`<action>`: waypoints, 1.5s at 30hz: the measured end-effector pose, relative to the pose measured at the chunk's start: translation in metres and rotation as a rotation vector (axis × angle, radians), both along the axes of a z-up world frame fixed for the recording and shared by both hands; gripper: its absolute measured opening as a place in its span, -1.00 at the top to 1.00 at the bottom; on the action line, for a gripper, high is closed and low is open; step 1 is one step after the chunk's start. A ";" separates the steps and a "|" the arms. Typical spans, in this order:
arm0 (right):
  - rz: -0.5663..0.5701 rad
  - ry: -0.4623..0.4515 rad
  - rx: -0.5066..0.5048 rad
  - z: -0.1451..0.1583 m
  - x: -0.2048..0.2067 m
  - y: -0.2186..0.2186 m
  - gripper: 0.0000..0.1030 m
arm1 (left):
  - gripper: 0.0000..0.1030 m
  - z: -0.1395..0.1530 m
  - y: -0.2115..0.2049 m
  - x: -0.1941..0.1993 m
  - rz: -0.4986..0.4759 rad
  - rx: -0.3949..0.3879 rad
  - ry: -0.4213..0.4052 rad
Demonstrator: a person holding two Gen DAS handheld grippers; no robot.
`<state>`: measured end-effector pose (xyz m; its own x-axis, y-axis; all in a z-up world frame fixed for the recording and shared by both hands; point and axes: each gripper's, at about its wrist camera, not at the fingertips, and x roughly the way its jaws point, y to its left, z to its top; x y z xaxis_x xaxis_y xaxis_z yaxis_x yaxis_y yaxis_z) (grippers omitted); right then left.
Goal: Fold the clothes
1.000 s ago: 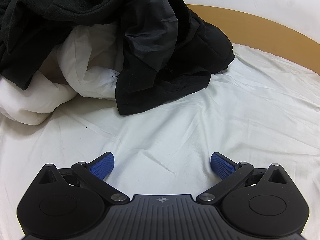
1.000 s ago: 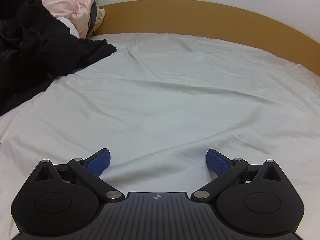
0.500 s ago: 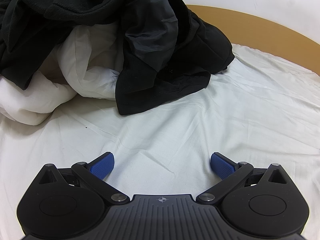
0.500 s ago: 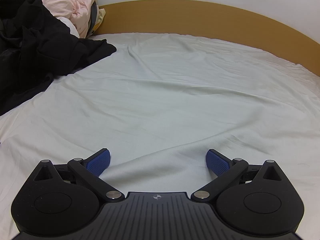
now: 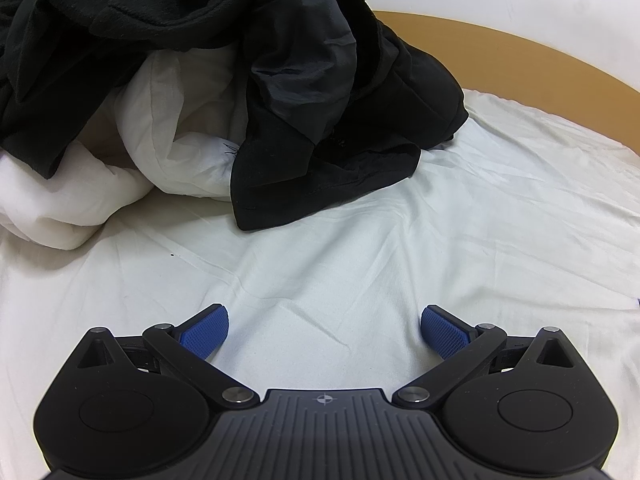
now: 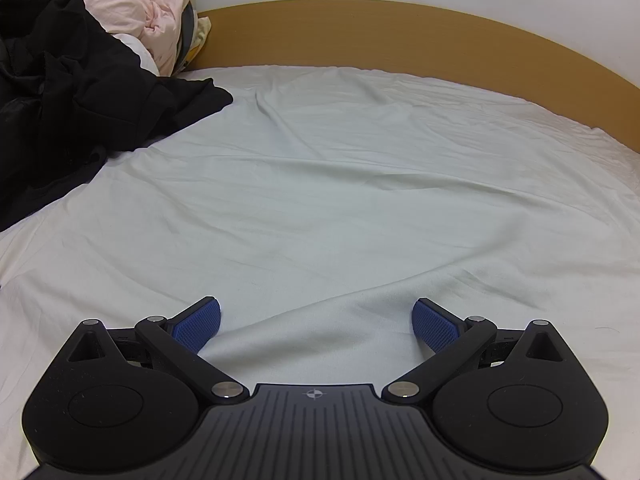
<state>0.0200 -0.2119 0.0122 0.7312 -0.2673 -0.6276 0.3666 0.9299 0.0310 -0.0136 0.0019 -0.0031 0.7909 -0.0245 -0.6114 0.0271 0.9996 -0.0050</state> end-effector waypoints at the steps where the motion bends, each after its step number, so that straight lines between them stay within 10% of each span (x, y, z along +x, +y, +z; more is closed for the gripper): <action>1: 0.000 0.000 0.000 0.000 0.000 0.000 -1.00 | -0.99 0.000 0.000 0.000 0.000 0.001 0.000; 45: 0.000 -0.015 0.016 0.000 -0.003 -0.001 -1.00 | -0.99 -0.001 0.002 -0.002 -0.044 0.000 0.000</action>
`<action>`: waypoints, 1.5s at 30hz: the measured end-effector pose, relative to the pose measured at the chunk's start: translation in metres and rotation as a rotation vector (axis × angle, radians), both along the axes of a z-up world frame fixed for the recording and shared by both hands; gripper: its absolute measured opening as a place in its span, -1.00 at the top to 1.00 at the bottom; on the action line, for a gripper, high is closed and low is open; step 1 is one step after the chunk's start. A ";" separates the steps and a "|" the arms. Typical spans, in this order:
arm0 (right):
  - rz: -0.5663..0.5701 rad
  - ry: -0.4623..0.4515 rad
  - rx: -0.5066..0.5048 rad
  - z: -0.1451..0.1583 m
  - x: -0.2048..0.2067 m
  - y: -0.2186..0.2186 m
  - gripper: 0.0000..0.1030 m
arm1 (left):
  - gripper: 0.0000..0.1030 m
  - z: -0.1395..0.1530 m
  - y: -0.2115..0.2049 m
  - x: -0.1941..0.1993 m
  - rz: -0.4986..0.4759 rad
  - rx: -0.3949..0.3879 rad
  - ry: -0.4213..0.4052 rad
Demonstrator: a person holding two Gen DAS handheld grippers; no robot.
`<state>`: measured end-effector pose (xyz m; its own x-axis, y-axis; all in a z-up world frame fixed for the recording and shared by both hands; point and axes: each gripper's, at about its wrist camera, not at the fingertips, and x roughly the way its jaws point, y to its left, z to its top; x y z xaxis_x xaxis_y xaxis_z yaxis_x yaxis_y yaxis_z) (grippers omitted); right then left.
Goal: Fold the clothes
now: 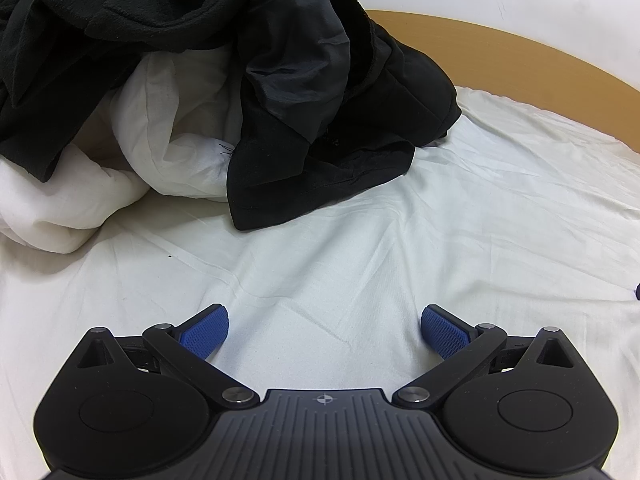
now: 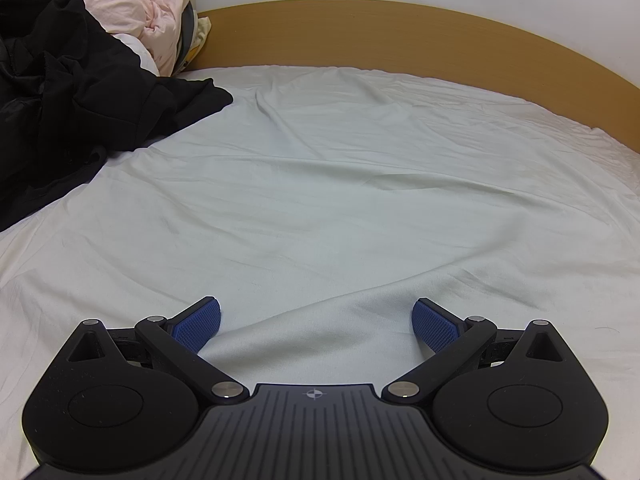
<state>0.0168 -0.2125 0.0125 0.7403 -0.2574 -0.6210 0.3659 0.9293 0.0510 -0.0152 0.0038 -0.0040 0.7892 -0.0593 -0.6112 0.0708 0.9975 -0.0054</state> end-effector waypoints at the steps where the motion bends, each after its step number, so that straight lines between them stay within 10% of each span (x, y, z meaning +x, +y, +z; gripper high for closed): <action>1: 0.000 0.001 0.002 0.000 0.000 0.000 -1.00 | -0.99 0.000 0.000 0.000 0.000 -0.001 0.000; 12: -0.051 0.003 -0.006 0.000 -0.002 0.005 -1.00 | -0.99 0.003 0.032 -0.011 0.018 -0.159 -0.032; 19: -0.101 -0.016 0.049 0.003 -0.010 0.005 -1.00 | -0.98 0.014 0.031 -0.013 0.069 -0.074 -0.103; 26: -0.025 -0.262 0.025 0.022 -0.038 0.020 -1.00 | -0.99 0.042 0.053 -0.024 0.189 0.080 -0.215; 31: 0.059 -0.562 0.062 0.031 -0.067 0.034 -1.00 | -0.99 0.051 0.086 -0.033 0.145 0.008 -0.171; 37: 0.135 -0.580 -0.163 0.078 -0.047 0.107 -1.00 | -0.98 0.049 0.112 -0.047 0.168 0.026 -0.255; 45: 0.550 -0.598 -0.597 0.127 0.016 0.244 -0.96 | -0.98 0.042 0.159 -0.047 0.260 0.096 -0.346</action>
